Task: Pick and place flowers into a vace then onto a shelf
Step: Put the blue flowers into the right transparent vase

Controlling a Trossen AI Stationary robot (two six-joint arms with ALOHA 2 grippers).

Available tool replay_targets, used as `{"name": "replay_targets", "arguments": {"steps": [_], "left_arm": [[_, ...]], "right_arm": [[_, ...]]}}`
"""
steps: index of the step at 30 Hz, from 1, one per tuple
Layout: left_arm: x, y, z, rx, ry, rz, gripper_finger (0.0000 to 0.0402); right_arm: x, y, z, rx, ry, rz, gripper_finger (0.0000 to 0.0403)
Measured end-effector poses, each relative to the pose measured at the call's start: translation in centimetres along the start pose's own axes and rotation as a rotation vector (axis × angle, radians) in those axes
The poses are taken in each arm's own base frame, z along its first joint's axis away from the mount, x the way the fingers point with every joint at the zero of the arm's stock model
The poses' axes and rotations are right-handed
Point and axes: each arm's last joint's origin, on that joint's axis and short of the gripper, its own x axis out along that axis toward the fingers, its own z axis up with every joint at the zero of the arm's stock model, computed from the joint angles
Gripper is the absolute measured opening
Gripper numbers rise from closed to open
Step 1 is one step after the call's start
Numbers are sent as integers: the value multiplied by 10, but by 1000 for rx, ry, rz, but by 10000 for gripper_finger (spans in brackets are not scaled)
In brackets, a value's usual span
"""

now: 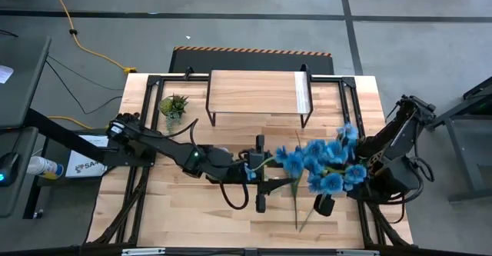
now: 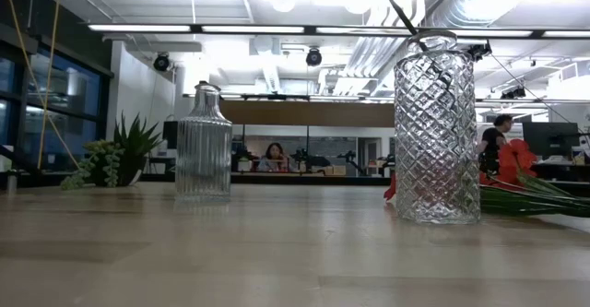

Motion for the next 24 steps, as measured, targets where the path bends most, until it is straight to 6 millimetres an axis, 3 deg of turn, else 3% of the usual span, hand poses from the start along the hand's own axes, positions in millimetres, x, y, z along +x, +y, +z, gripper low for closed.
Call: {"name": "replay_targets", "arguments": {"steps": [14,24], "left_arm": [[-34,-6,10,-38,188,-11,220],[-49,-9,-16,-120,442,93,220]], "right_arm": [[-9,-33,18,42,-65,34,5],[-19,-55,34,230,-238,284,5]]}}
